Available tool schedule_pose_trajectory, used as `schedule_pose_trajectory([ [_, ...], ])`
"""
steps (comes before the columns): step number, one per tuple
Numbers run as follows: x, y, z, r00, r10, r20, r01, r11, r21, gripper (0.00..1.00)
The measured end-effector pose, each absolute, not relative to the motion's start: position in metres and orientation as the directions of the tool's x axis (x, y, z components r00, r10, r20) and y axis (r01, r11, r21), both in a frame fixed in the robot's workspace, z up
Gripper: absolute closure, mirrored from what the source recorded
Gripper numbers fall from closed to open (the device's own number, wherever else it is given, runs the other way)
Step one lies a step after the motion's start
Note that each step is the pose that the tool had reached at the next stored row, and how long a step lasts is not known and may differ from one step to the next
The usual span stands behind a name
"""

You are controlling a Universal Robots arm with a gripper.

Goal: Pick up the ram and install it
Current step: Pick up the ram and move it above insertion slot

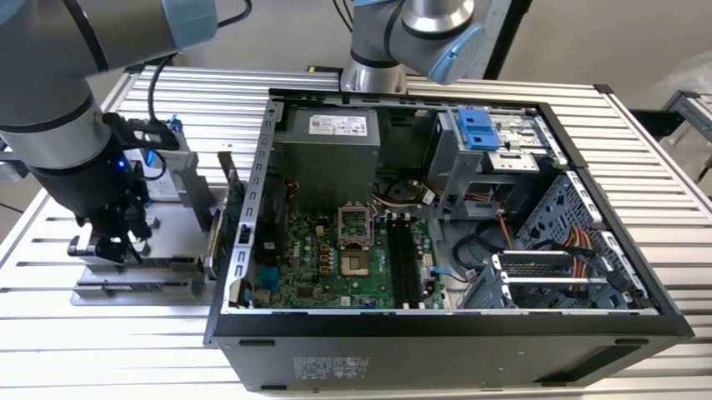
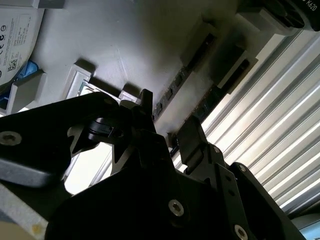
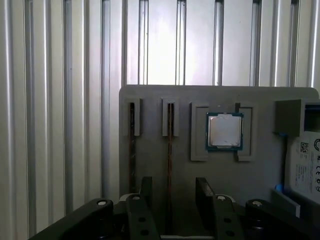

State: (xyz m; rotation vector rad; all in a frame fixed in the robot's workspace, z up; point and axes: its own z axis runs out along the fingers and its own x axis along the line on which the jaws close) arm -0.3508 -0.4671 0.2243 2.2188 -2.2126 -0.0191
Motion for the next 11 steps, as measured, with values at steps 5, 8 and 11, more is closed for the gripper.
schedule_pose_trajectory([
  [5,-0.3508,-0.4671,0.2202,0.000,-1.000,-0.003,-1.000,0.000,0.014,0.00],
  [8,-0.3508,-0.4672,0.2181,-0.004,-1.000,-0.003,-1.000,0.004,0.014,0.00],
  [11,-0.3508,-0.4672,0.2158,-0.008,-1.000,-0.003,-1.000,0.008,0.014,0.00],
])
